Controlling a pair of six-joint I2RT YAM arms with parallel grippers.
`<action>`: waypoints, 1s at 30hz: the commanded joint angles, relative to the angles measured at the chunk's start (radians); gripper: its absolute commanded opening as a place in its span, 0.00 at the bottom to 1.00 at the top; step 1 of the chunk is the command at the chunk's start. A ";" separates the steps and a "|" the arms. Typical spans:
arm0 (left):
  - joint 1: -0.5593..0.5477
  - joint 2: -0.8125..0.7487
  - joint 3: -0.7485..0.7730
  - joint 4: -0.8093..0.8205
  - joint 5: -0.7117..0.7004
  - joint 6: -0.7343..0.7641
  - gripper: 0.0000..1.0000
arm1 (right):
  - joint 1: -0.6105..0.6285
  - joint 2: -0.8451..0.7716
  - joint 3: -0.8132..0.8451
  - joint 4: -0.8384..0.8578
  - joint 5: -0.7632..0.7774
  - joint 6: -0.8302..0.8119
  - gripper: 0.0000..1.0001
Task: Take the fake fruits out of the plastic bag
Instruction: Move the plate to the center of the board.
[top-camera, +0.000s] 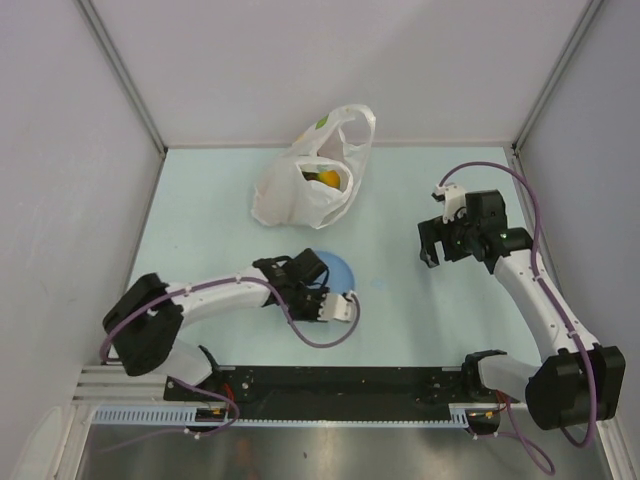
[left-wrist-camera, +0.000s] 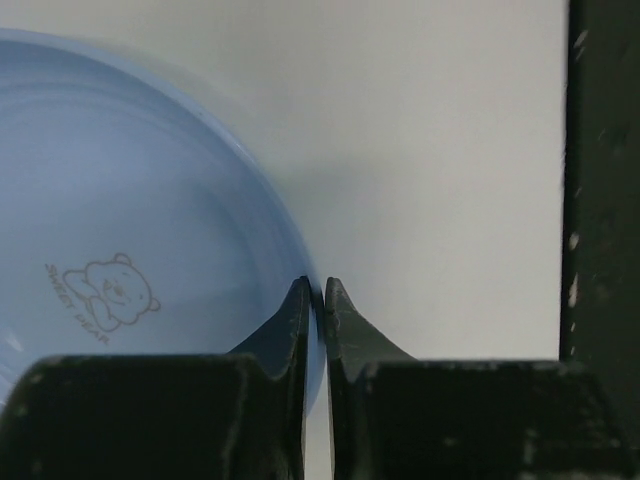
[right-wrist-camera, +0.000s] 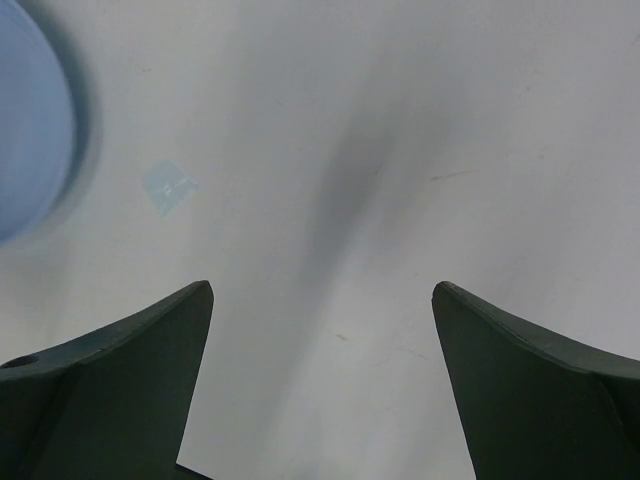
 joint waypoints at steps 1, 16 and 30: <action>-0.144 0.161 0.160 -0.003 0.166 -0.033 0.05 | 0.005 0.011 -0.001 0.035 0.007 -0.012 0.97; -0.247 0.157 0.256 -0.028 0.067 -0.134 0.59 | -0.004 -0.075 -0.025 0.069 -0.017 0.043 0.96; 0.094 0.143 1.160 -0.341 -0.140 -0.428 0.76 | 0.008 0.099 0.350 0.228 -0.200 0.275 0.93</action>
